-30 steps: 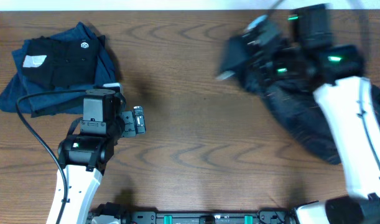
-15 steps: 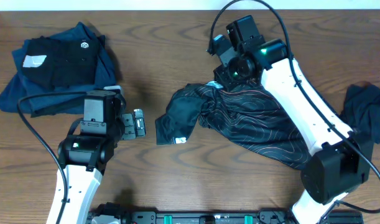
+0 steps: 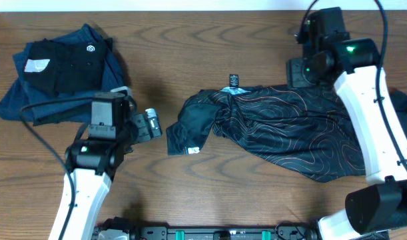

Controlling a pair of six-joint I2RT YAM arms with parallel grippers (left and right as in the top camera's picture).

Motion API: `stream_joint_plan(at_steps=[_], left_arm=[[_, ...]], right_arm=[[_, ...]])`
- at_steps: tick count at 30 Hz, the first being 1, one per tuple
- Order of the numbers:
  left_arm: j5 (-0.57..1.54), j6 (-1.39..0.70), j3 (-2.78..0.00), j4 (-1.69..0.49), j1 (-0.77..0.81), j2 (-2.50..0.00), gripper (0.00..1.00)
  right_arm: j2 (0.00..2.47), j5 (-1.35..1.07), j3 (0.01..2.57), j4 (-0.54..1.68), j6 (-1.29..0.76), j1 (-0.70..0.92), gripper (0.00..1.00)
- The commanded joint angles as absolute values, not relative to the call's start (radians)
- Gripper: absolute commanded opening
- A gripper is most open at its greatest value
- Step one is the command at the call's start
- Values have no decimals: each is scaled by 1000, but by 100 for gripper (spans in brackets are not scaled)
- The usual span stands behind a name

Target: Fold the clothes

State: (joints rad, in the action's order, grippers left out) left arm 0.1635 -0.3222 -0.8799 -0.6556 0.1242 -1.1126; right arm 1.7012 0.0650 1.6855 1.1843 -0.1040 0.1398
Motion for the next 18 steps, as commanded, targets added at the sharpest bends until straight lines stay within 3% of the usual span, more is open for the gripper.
stream_joint_plan(at_steps=[1,18], left_arm=[[286,-392,-894,-656,149,-1199,98],[284,-425,-894,-295,356,-1660,96]], right_arm=[[1702,74,1687,1195,-154,95,65],[1702,59,1687,1237,-171,59,66]])
